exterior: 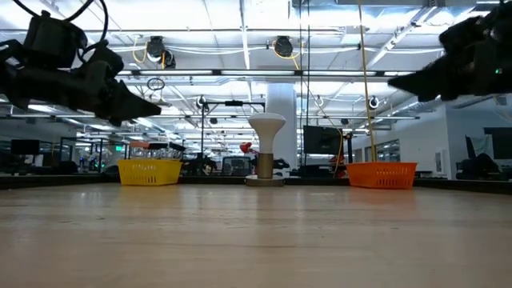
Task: Pick & Place Office items
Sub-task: Return to Home Position
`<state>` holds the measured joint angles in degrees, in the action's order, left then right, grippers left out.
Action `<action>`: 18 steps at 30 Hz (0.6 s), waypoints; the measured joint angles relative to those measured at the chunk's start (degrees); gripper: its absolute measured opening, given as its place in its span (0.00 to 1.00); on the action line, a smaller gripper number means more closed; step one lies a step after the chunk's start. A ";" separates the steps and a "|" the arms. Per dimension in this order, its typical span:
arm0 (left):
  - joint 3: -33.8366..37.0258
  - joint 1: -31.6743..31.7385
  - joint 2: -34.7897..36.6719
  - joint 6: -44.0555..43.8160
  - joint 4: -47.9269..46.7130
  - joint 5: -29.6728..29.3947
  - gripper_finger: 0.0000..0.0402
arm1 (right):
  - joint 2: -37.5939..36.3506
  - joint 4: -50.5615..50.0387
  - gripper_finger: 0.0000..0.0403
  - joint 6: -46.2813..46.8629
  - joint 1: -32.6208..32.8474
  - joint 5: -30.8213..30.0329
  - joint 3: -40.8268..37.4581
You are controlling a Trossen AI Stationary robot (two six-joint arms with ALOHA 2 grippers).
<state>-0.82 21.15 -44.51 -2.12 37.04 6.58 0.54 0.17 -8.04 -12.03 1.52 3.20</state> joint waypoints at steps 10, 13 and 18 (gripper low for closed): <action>-0.04 -0.82 25.26 -1.12 -18.71 -1.72 0.01 | -0.42 -1.20 0.00 3.47 0.11 0.02 -0.48; -0.04 -1.38 32.46 -0.76 -24.00 -2.82 0.02 | -0.44 -1.23 0.00 3.51 0.11 -0.13 -0.48; -0.02 -3.29 43.35 -1.33 -33.84 -11.36 0.04 | -0.42 -1.12 0.00 3.70 0.11 -2.46 -0.48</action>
<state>-0.84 17.86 -1.16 -3.45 3.20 -4.78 0.12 -0.95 -4.34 -11.92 -0.94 2.72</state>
